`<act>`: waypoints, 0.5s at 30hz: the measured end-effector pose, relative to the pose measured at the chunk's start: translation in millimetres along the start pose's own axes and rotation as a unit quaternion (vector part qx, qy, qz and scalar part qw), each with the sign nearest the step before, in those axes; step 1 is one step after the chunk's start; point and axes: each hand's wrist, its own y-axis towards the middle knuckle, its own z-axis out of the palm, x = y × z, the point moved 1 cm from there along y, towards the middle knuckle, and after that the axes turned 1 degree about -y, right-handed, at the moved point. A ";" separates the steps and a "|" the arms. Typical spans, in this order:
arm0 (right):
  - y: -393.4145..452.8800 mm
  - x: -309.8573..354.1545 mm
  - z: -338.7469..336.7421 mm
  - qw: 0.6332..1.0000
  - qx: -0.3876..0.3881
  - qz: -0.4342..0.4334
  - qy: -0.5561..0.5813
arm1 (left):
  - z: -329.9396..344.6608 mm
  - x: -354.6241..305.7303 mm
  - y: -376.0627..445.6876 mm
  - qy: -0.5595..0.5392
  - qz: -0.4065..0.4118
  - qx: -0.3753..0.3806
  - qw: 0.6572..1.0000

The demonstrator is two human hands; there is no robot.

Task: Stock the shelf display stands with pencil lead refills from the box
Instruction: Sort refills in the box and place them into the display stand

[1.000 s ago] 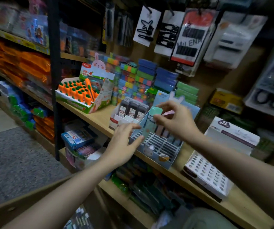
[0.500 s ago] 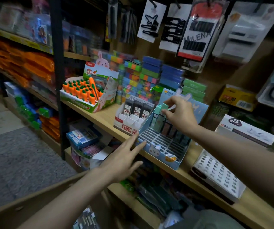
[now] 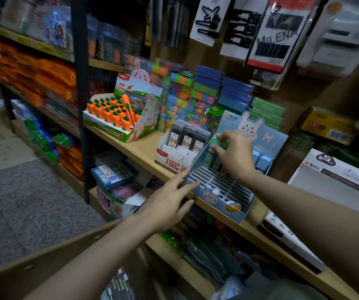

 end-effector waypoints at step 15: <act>-72.1 47.8 -17.7 0.983 0.037 -0.124 0.131 | -5.5 5.6 -48.8 -0.057 -0.038 -0.048 0.996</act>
